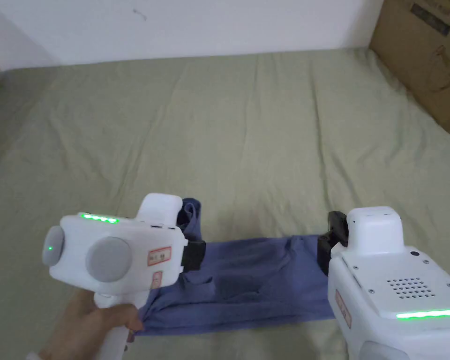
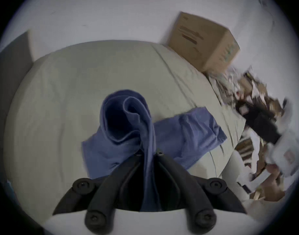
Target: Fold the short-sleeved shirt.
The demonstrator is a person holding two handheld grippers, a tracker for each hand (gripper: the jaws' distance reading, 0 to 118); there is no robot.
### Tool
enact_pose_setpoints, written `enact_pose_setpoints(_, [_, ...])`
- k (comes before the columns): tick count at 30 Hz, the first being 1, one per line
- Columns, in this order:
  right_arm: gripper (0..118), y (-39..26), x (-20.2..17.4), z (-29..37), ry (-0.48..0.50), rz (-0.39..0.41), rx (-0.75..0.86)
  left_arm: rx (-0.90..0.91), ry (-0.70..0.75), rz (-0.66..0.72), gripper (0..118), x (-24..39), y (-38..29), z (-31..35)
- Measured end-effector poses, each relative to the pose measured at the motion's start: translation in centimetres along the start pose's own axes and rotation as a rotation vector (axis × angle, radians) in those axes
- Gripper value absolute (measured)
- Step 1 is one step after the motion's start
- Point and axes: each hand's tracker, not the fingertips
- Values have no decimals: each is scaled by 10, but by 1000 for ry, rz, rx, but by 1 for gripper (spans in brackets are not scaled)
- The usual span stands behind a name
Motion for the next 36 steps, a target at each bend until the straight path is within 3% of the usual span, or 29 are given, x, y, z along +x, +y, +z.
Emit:
enact_pose_setpoints(3, [1, -3, 16, 4, -25, -28, -8, -61, -79, -32, 11, 22, -5, -45])
enact_pose_setpoints(6, [1, -7, 26, 5, -64, -17, -20, -112, -113, 2, 83, 32, -9, -70])
enact_pose_setpoints(7, [1, -9, 29, 6, -69, -9, -20, -130, -116, 21, 97, 31, -11, -75])
enact_pose_setpoints(12, [1, -13, 35, 7, -60, -19, -32, -56, -81, 179, 94, 11, -11, -64])
enact_pose_setpoints(13, [1, -13, 35, 6, -53, -24, -36, -26, -89, 219, 89, 6, -10, -55])
enact_pose_setpoints(14, [1, -13, 35, 5, -50, -25, -38, 7, -102, 252, 77, -2, -10, -48])
enact_pose_setpoints(16, [1, -15, 35, 5, -46, -25, -39, 55, -97, 324, 33, -20, -14, -33])
enact_pose_setpoints(17, [1, -15, 34, 5, -40, -26, -41, 66, -78, 345, 33, -25, -16, -29])
enact_pose_setpoints(18, [1, -16, 34, 4, -34, -30, -44, 62, -52, 341, 23, -32, -19, -28])
enact_pose_setpoints(19, [1, -16, 34, 4, -27, -34, -45, 41, 6, 334, 3, -38, -24, -30])
enact_pose_setpoints(21, [1, -17, 34, 3, -22, -38, -49, -20, 66, 329, 3, -44, -33, -39])
enact_pose_setpoints(26, [1, -18, 36, 2, -21, -42, -51, -130, -31, 387, 3, -35, -55, -72])
enact_pose_setpoints(31, [1, -18, 41, 2, -35, -47, -52, -142, -14, 313, 2, 0, -46, -89])
enact_pose_setpoints(36, [1, -18, 46, 2, -50, -65, -54, -136, -89, 290, 2, 20, -37, -90])
